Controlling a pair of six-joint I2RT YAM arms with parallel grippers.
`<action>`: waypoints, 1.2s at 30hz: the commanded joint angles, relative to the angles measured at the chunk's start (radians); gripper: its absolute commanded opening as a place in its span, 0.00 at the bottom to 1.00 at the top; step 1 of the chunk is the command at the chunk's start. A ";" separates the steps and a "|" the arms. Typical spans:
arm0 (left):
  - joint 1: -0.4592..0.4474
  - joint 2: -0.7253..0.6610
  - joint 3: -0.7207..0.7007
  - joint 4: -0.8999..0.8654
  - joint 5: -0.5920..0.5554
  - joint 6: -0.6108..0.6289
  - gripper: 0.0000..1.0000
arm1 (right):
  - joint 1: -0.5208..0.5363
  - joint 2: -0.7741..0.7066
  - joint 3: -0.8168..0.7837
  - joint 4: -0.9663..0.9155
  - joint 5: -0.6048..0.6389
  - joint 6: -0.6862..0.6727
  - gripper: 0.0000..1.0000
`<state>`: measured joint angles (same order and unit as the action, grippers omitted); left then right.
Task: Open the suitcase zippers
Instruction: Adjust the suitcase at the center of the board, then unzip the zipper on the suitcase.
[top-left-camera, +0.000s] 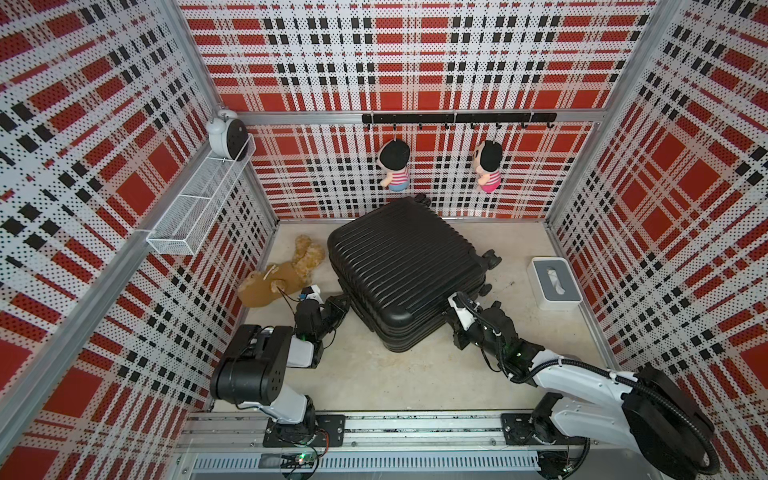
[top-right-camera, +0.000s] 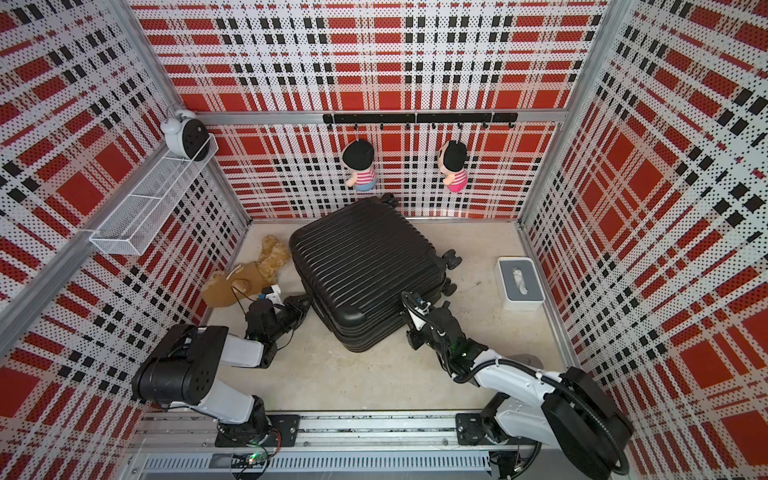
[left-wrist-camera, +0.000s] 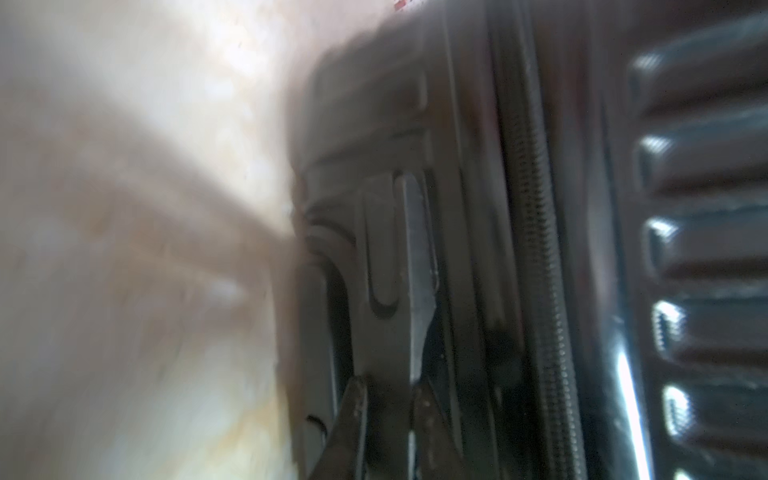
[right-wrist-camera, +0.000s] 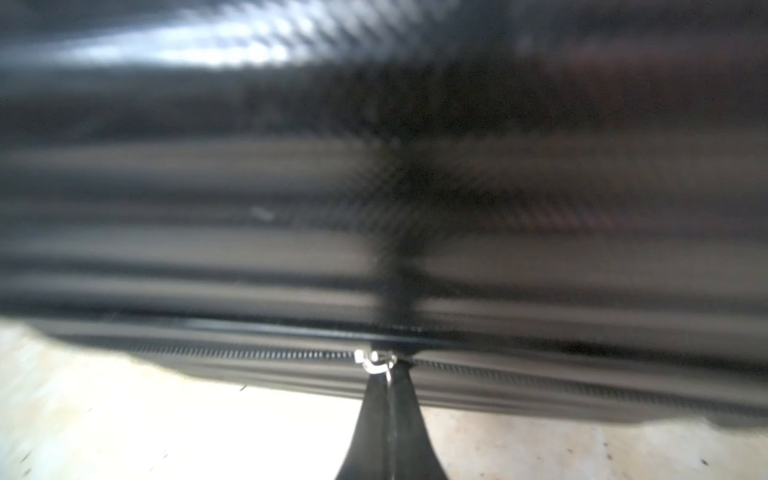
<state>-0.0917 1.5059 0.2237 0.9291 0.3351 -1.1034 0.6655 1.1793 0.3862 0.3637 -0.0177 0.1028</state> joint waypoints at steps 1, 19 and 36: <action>-0.108 -0.098 -0.032 -0.068 0.034 0.040 0.00 | -0.073 0.066 0.083 0.081 -0.067 0.012 0.00; -0.335 -0.239 -0.035 -0.205 -0.247 0.011 0.00 | -0.140 0.073 0.028 0.109 -0.277 0.020 0.00; -0.400 -0.237 -0.034 -0.205 -0.316 0.004 0.00 | 0.178 -0.065 0.027 0.000 -0.116 -0.014 0.00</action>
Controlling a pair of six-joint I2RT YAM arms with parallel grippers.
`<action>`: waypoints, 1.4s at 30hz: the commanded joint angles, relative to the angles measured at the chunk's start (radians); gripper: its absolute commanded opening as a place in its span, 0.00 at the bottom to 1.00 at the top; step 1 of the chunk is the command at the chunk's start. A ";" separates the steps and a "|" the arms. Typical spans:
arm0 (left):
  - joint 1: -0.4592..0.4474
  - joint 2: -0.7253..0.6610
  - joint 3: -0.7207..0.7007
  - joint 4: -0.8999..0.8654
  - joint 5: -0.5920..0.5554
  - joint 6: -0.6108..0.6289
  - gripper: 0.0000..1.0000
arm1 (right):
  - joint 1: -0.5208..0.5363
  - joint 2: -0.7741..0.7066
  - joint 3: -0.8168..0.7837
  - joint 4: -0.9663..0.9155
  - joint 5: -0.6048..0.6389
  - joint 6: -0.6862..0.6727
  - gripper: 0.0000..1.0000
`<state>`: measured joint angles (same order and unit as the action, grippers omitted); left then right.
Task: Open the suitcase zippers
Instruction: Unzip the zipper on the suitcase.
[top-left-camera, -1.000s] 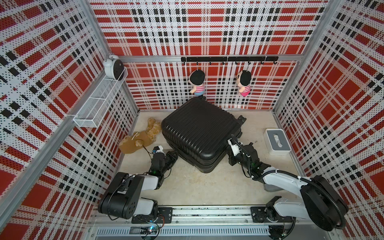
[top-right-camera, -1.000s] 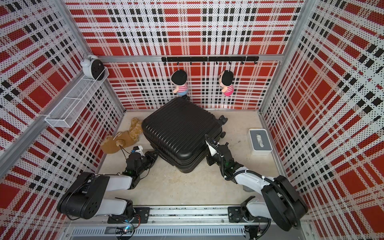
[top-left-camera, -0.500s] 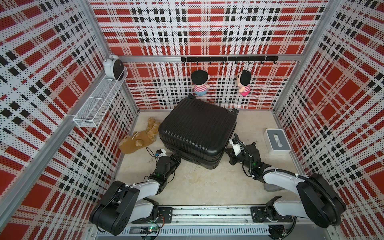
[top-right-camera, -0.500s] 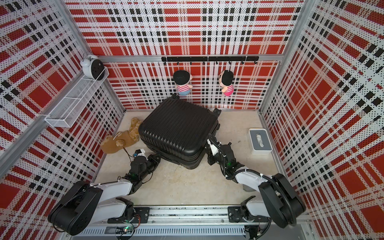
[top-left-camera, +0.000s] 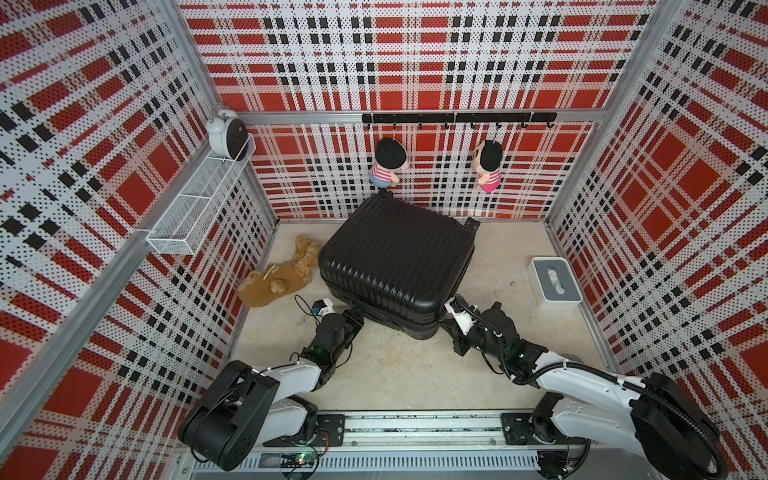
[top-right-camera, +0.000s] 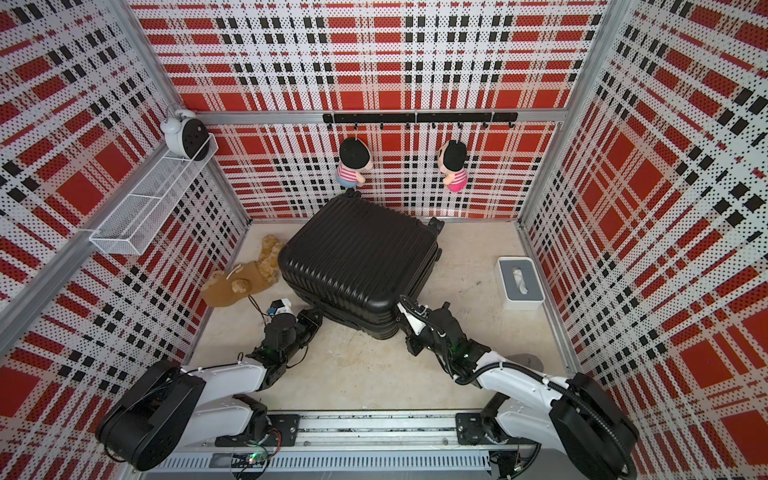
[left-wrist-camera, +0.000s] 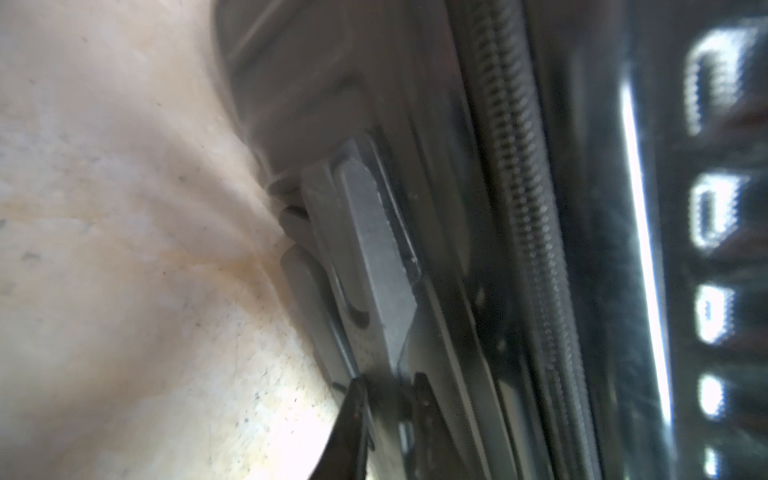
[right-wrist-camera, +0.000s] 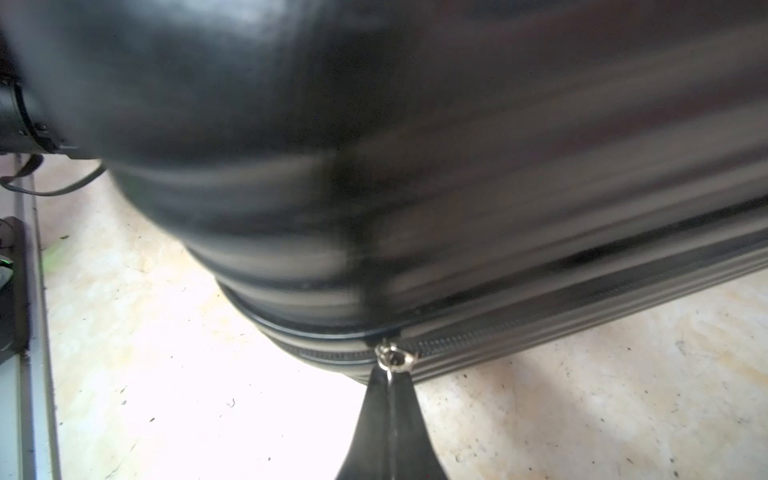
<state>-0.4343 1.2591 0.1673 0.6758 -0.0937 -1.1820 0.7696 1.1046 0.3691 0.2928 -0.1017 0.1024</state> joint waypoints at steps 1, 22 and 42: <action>-0.062 0.012 0.023 0.047 0.108 0.082 0.00 | 0.093 0.021 0.054 0.071 -0.020 -0.012 0.00; -0.110 0.053 0.031 0.048 0.085 0.093 0.00 | 0.299 0.030 0.046 0.051 0.068 0.047 0.00; -0.413 -0.123 -0.070 -0.035 -0.043 0.030 0.00 | 0.240 0.034 0.122 -0.070 0.352 0.137 0.00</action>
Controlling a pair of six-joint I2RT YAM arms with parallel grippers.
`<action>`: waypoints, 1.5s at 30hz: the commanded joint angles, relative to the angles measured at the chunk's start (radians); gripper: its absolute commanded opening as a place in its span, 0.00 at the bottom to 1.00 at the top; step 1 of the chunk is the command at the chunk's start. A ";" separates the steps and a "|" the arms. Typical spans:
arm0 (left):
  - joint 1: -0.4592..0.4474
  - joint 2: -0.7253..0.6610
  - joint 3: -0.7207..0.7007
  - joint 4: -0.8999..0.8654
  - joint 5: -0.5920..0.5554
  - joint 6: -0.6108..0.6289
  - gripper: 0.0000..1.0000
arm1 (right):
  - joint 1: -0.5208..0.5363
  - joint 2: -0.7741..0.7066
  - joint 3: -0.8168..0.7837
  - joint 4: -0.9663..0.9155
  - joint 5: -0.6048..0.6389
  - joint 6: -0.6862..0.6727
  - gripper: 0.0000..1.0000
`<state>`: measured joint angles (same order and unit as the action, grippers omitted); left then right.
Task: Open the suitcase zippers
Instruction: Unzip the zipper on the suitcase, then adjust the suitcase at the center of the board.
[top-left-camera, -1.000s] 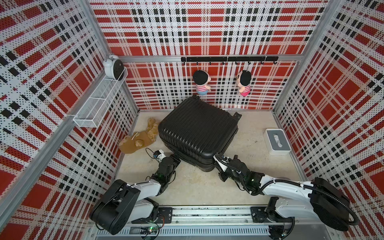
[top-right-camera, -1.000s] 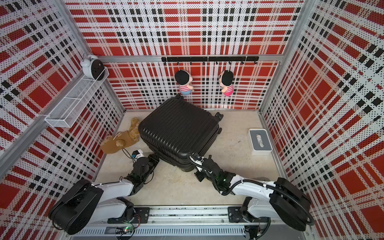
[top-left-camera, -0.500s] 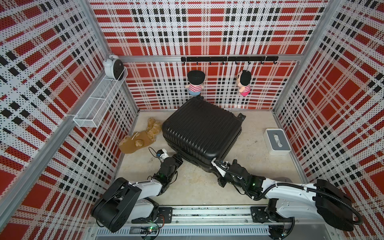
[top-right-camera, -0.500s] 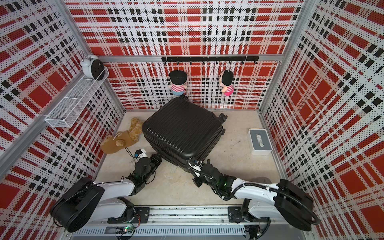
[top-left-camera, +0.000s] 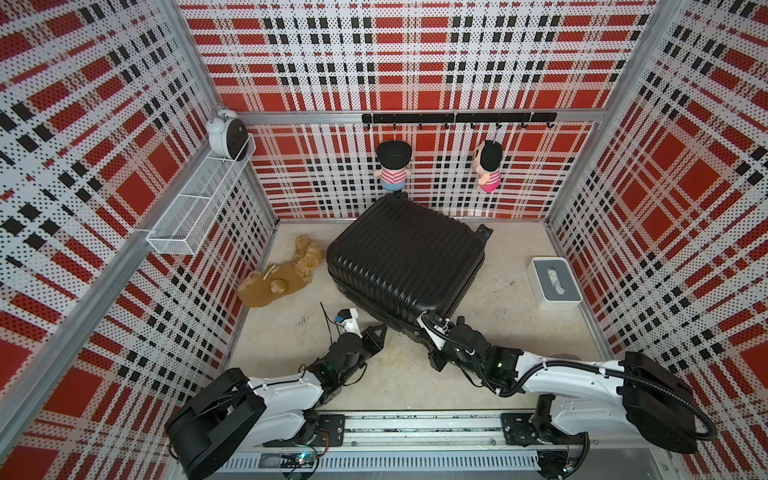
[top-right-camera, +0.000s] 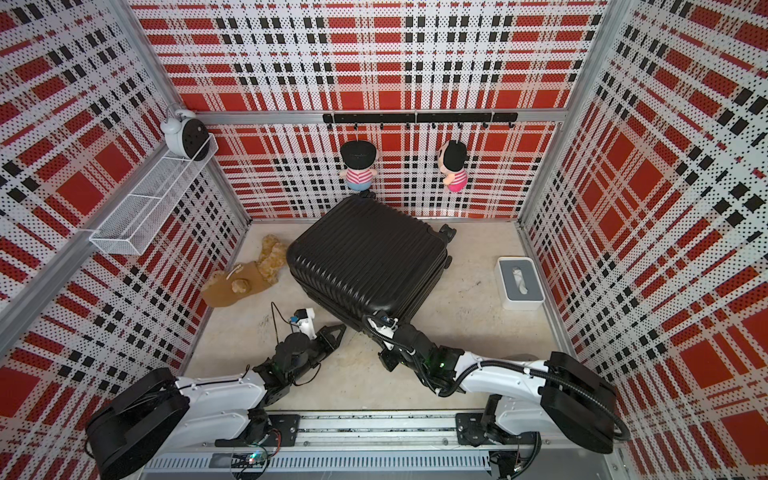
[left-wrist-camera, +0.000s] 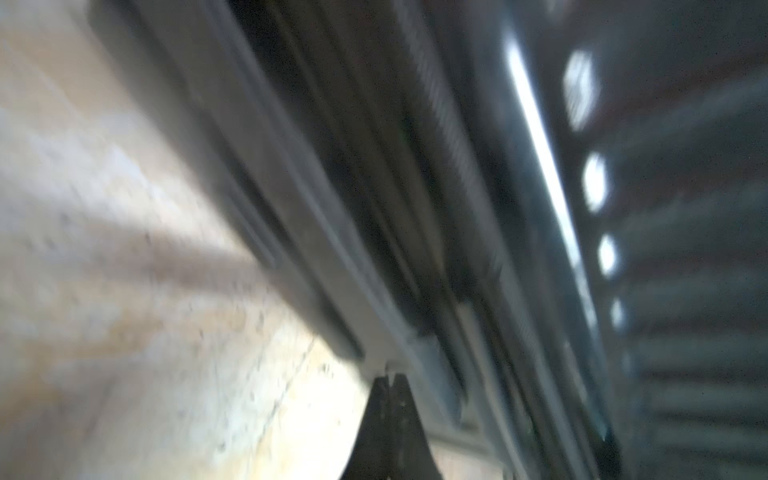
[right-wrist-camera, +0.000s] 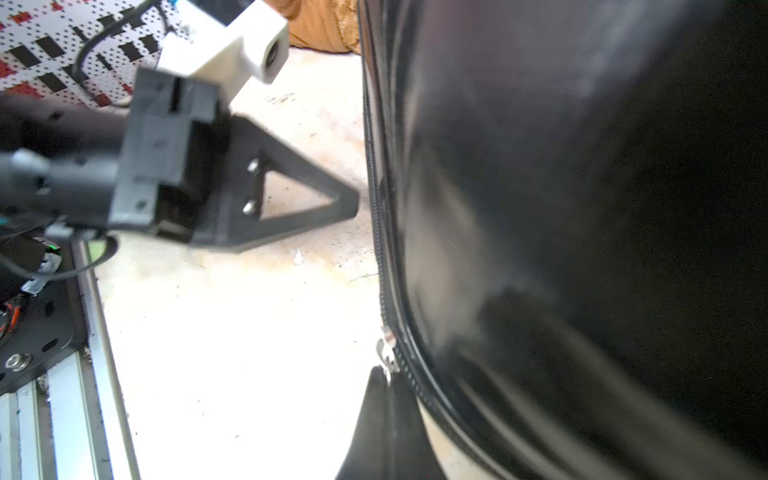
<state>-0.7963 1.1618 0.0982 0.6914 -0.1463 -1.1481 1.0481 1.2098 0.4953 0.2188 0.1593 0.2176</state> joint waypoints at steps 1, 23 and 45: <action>-0.070 -0.036 0.003 -0.076 0.005 -0.002 0.00 | -0.051 -0.088 -0.014 -0.007 0.087 0.026 0.00; 0.725 -0.054 0.684 -0.761 0.196 0.508 0.98 | -0.099 -0.151 -0.065 -0.035 0.052 0.043 0.00; 0.769 0.599 1.061 -0.542 0.667 0.617 0.97 | -0.100 -0.250 -0.068 -0.181 0.130 0.129 0.00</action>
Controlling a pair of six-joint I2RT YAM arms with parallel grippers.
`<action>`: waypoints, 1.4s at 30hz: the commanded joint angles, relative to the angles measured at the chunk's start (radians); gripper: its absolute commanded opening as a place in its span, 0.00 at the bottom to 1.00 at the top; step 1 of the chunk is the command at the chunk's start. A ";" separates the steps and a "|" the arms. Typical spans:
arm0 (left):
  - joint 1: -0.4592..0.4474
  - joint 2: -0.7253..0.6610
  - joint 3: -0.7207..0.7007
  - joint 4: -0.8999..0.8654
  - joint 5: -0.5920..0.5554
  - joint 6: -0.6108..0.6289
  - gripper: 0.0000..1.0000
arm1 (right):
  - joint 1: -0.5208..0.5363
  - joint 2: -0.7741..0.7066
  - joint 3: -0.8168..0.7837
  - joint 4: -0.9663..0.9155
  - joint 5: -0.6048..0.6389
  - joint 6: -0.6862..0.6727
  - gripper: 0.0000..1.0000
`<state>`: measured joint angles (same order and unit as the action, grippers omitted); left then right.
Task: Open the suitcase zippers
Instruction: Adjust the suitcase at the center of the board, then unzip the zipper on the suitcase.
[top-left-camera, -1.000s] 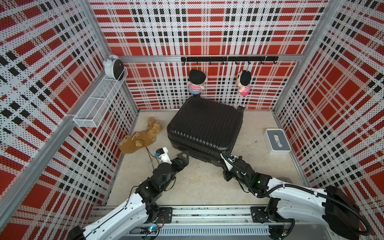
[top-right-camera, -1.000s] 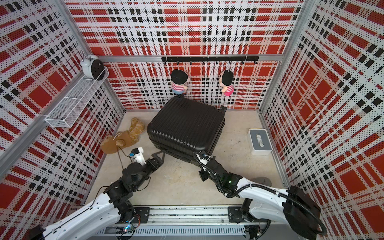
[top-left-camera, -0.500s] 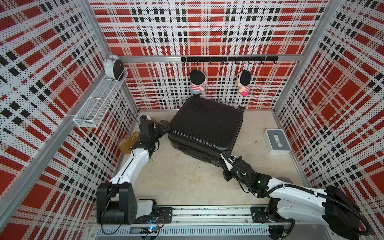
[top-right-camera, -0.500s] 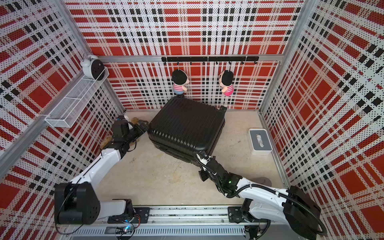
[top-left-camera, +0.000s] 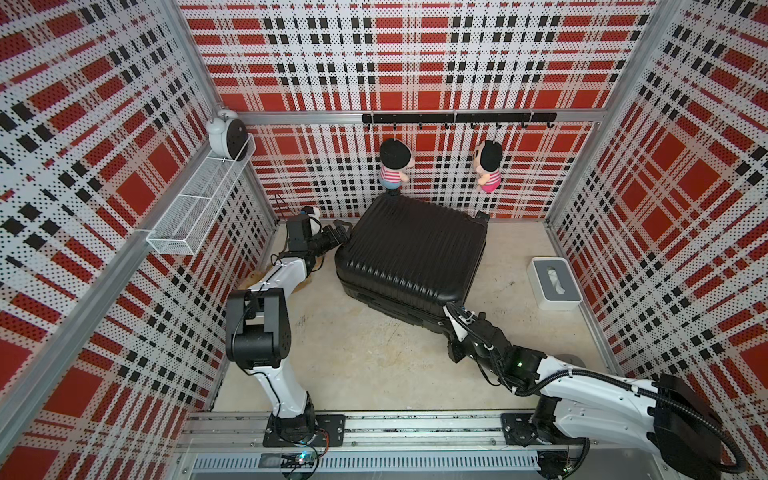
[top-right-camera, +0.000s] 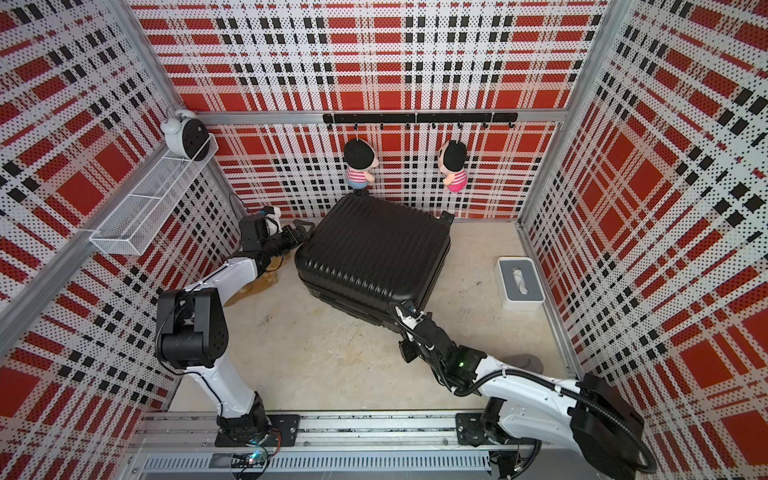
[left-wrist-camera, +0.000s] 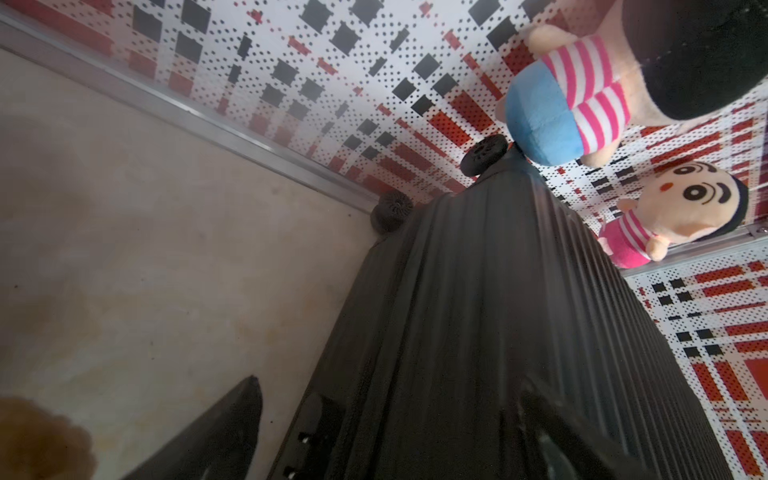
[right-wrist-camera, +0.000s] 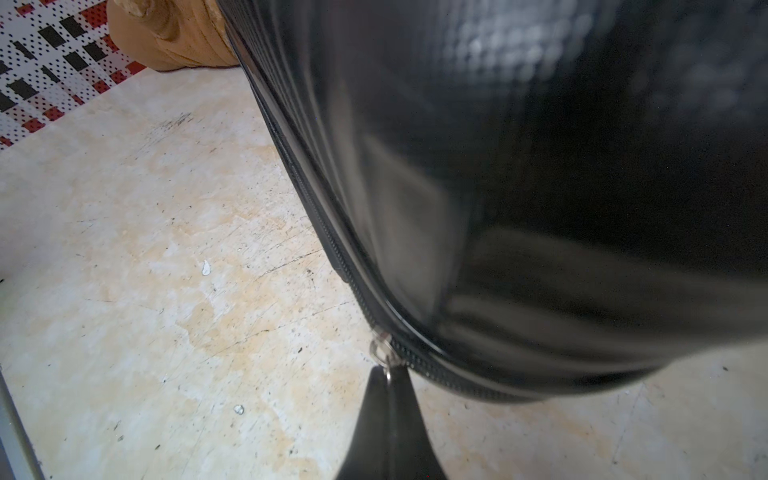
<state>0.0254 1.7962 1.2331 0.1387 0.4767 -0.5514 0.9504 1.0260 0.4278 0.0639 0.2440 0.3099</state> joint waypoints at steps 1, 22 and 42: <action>-0.064 -0.066 -0.123 0.042 0.040 0.003 0.97 | -0.002 -0.091 -0.008 -0.043 0.061 0.044 0.00; -0.309 -0.547 -0.616 0.151 -0.081 -0.163 0.97 | -0.119 -0.485 -0.106 -0.286 0.163 0.117 0.00; -0.345 -0.202 -0.342 0.218 -0.012 -0.109 0.95 | -0.079 -0.314 -0.103 -0.148 0.011 0.111 0.00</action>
<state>-0.2554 1.5711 0.9249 0.3706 0.4263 -0.6865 0.8406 0.6853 0.2981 -0.1650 0.3111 0.4141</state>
